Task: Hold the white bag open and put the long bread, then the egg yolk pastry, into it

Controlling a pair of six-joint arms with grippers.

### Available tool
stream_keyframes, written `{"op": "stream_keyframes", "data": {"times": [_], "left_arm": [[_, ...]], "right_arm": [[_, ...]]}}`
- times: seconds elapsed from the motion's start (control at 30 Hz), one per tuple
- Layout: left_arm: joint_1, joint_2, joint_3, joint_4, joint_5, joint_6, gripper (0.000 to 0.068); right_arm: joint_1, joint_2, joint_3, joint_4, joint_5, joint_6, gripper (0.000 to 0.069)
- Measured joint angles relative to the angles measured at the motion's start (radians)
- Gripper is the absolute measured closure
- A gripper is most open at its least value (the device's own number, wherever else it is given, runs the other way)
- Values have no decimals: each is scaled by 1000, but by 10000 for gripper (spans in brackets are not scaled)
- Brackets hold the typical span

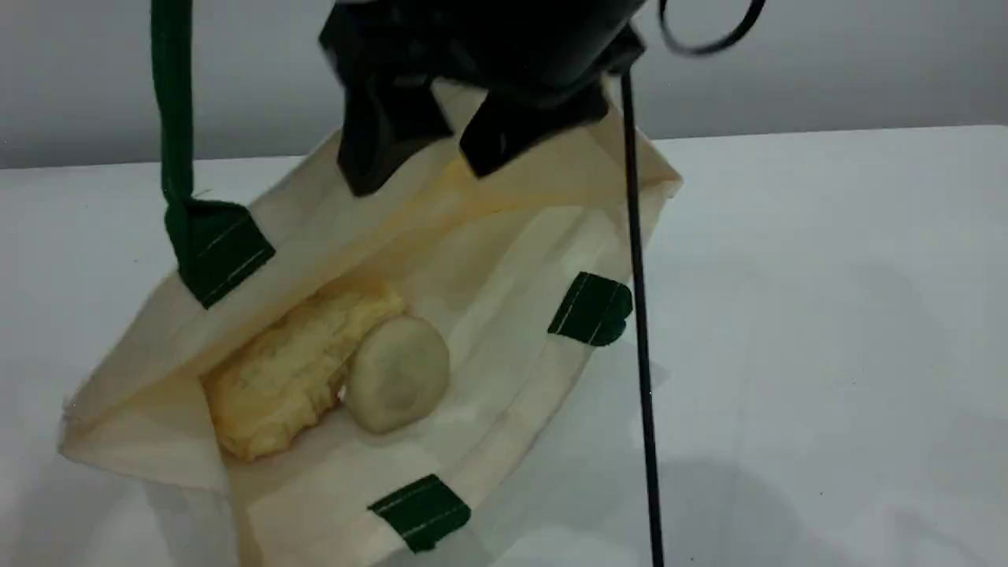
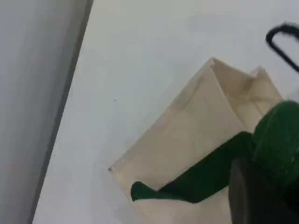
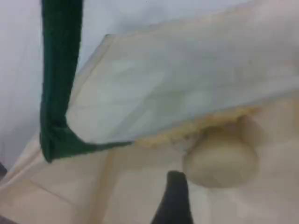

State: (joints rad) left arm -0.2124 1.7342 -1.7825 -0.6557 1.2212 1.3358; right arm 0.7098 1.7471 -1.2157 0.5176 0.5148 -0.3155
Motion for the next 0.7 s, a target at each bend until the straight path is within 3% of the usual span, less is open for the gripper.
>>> {"op": "stream_keyframes", "data": {"times": [0.17, 0.7], "left_arm": [[0, 0, 0, 0, 0, -12, 602], [0, 0, 0, -2, 0, -11, 602]], "right_arm": [[-72, -70, 0, -34, 11, 0, 125], [-464, -95, 1, -57, -16, 0, 125]]}}
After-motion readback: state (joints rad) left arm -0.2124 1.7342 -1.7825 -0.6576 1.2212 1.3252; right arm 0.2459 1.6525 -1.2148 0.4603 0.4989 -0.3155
